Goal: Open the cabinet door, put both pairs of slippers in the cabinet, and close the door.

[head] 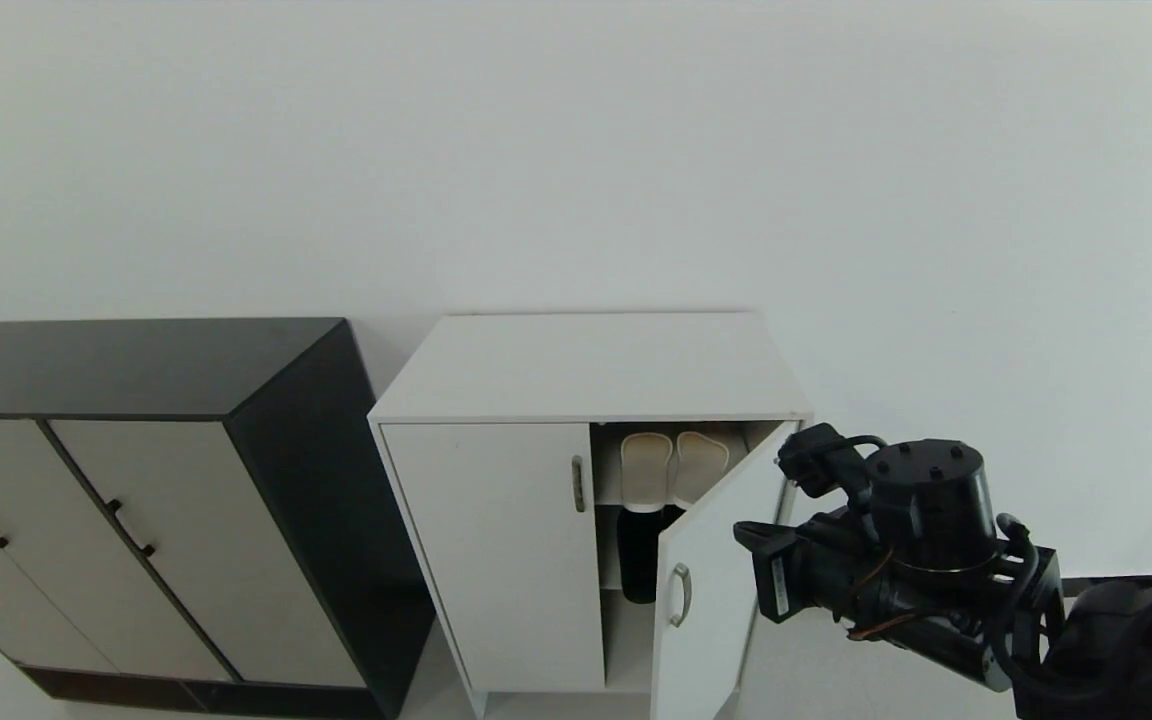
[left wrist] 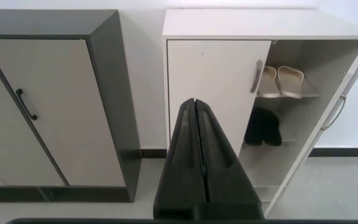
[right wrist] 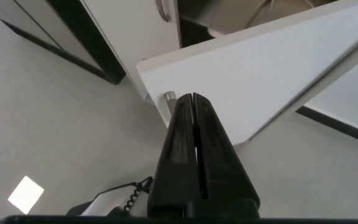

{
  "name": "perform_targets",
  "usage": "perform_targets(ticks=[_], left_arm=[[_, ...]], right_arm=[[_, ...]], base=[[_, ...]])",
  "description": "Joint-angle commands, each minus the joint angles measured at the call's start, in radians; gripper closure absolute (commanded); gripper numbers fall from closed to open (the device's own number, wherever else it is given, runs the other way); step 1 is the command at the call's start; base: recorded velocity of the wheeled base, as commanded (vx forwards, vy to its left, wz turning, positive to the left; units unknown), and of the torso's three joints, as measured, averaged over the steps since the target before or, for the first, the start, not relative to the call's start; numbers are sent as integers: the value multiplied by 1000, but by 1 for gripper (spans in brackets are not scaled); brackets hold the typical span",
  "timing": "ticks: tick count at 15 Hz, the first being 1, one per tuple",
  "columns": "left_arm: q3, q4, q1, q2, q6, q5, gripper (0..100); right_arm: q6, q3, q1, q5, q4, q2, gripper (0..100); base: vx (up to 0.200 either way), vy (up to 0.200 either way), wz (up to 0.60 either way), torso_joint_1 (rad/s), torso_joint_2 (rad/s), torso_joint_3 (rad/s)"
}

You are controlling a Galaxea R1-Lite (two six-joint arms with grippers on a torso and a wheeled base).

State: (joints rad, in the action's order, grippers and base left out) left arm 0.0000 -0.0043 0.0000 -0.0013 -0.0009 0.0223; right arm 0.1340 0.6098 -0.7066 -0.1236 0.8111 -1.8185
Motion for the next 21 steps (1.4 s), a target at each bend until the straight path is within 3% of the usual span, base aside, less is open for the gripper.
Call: perform_targets(ticks=[1, 6, 14, 21], left_arm=[[0, 0, 0, 1, -1, 1, 100], [0, 0, 0, 1, 2, -1, 100], [0, 0, 0, 1, -1, 2, 100], [0, 0, 0, 1, -1, 2, 100]], right_arm=[[-30, -73, 22, 61, 63, 1, 100], [-183, -254, 145, 322, 204, -12, 100], [-197, -259, 145, 331, 206, -48, 100], [-195, -223, 139, 331, 238, -116, 100]], base=[[0, 0, 0, 0, 0, 0], [0, 0, 0, 0, 0, 0], [200, 0, 0, 4, 3, 2], [0, 0, 0, 0, 0, 0]])
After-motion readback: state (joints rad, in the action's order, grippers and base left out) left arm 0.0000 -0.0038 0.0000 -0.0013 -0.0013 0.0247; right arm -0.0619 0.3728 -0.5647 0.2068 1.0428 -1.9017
